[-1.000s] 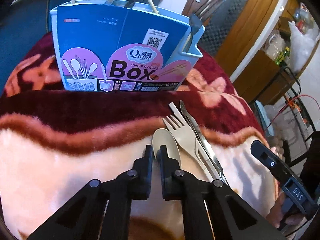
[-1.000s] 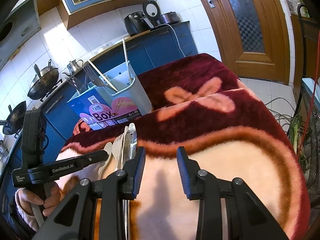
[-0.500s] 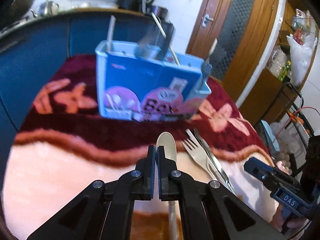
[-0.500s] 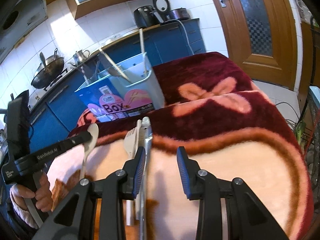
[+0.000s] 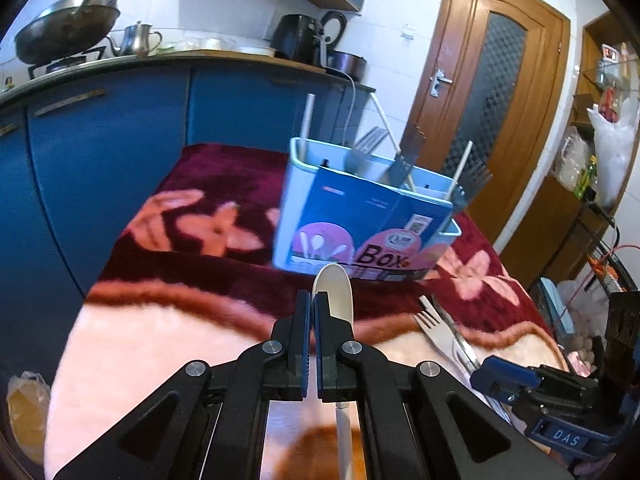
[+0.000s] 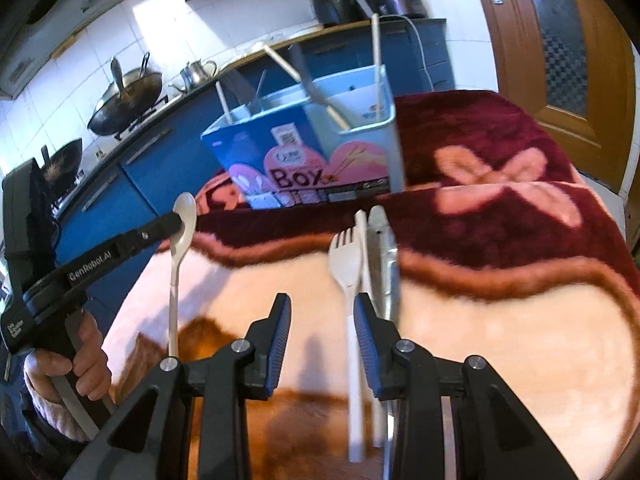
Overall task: Organize utensils
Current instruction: 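Close right tool on the white plastic fork while left tool holds the spoon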
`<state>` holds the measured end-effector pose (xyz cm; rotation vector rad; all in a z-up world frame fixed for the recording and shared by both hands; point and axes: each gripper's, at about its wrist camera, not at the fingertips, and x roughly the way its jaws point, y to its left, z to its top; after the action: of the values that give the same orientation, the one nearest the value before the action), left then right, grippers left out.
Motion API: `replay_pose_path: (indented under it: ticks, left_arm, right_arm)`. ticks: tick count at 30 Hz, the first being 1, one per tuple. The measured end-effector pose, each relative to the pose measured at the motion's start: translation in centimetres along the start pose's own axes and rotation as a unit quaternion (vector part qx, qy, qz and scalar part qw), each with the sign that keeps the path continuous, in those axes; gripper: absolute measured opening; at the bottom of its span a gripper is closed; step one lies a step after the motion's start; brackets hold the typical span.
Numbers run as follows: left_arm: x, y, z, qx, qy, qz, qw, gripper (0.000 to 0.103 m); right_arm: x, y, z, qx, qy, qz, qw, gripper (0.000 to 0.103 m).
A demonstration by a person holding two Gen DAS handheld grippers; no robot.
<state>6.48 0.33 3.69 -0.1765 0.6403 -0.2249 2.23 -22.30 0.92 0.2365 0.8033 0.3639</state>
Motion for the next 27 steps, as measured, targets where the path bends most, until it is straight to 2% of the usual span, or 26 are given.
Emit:
replay_pose_path:
  ticks: [8,15,19,27]
  left_arm:
    - [-0.8,1.5,0.0,-0.011,-0.019,0.000,0.9998,0.002]
    - [-1.0,2.2,0.0,-0.020,-0.024,-0.006,0.9995,0.001]
    - [-1.1,2.3,0.1,-0.017,-0.029,-0.007,0.9994,0.002]
    - [-1.3,2.3,0.4,-0.016,-0.035,-0.008,0.9992,0.001]
  right_arm:
    - [1.5,0.6,0.0,-0.007,0.031,-0.018,0.999,0.035]
    - [2.5,1.0,1.0,-0.025,0.049,-0.058,0.997,0.035]
    - [3.9,0.5,1.5,-0.025,0.073,-0.054,0.996,0.035]
    - [5.9,1.0,3.3,-0.045,0.085,-0.054,0.994,0.036]
